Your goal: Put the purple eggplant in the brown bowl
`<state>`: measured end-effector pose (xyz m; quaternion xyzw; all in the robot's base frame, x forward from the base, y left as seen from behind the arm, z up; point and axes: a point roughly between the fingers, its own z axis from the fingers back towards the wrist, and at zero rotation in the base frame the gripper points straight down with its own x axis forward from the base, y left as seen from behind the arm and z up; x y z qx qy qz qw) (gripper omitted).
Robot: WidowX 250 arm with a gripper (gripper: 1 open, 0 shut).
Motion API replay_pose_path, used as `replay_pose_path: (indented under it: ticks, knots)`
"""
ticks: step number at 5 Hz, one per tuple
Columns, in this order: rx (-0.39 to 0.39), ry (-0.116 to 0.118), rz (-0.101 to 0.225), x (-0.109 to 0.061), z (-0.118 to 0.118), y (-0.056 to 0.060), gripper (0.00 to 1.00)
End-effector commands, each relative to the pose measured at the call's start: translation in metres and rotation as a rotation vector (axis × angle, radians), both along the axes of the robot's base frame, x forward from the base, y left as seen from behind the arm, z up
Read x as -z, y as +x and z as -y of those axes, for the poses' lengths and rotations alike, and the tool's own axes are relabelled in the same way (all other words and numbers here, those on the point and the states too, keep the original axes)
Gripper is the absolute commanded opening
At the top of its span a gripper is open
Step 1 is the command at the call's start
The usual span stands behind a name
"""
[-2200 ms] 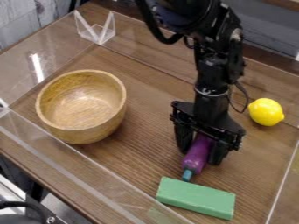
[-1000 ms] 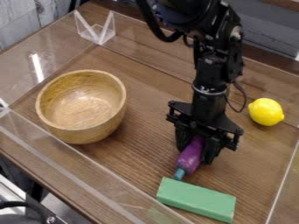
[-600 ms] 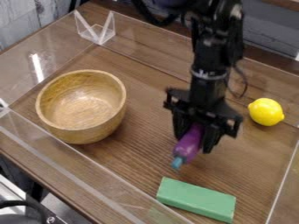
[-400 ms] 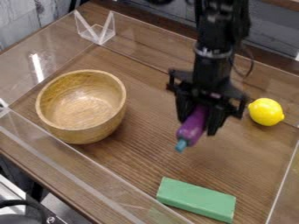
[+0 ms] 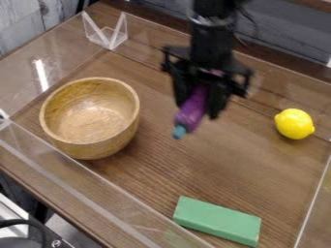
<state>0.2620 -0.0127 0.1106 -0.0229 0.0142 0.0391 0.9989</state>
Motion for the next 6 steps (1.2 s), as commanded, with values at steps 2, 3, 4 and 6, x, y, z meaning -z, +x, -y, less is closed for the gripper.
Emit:
replay_pose_path:
  ticks: [2, 3, 4, 6]
  knots:
    - [-0.081, 0.031, 0.044, -0.015, -0.086, -0.004, 0.00]
    - [-0.101, 0.041, 0.025, -0.007, -0.123, -0.015, 0.00]
    - [-0.109, 0.046, 0.019, 0.003, -0.146, -0.021, 0.00]
    - [-0.115, 0.052, 0.000, 0.022, -0.144, -0.031, 0.00]
